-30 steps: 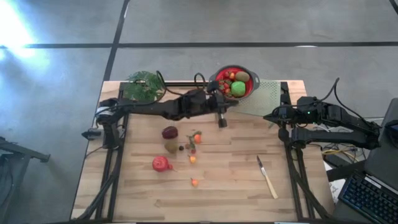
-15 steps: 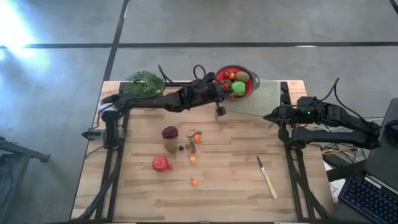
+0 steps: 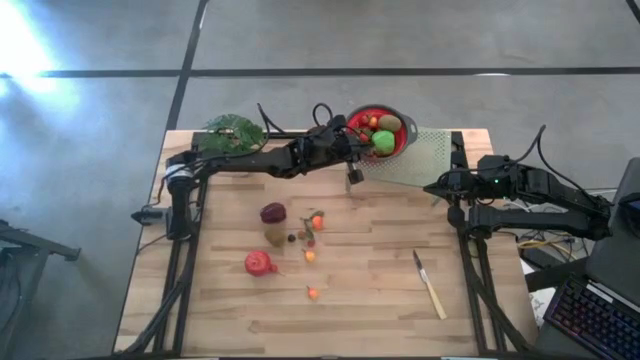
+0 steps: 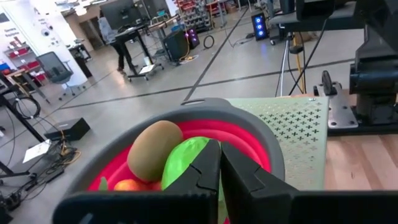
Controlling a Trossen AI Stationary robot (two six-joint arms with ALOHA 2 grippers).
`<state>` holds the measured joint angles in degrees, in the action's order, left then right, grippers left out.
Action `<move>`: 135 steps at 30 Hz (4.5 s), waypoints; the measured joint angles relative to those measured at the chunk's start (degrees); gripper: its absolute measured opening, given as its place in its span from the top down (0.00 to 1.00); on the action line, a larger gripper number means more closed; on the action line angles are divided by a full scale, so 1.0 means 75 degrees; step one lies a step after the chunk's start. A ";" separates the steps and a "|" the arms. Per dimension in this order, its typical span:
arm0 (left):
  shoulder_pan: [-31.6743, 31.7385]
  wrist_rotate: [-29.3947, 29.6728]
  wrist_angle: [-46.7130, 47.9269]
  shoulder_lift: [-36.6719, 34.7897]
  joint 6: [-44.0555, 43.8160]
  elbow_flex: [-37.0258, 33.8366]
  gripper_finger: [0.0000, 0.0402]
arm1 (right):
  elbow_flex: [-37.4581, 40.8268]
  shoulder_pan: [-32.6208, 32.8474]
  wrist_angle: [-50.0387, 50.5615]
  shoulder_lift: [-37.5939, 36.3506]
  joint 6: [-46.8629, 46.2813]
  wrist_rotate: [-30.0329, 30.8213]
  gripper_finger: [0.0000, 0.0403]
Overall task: Pick & Place Fruit
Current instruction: Put the strawberry into the strainer bowl on the shelf
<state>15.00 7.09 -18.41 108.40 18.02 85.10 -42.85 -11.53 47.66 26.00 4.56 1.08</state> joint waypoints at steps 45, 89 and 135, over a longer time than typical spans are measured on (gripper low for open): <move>-0.1164 0.0043 0.5878 -0.0115 0.0462 0.1458 0.73 | 0.0000 0.0000 0.0000 0.0003 0.0000 -0.0003 0.97; -0.2229 -0.1189 1.0110 -0.0134 -0.2098 0.0385 0.73 | 0.0000 0.0000 0.0000 0.0002 0.0000 -0.0003 0.97; -0.2215 -0.0963 0.8020 -0.0131 -0.1617 -0.1311 0.79 | 0.0000 0.0000 0.0000 0.0000 0.0000 -0.0003 0.97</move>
<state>-1.61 -0.13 41.74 107.42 5.89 75.26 -42.85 -11.53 47.66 26.00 4.56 1.06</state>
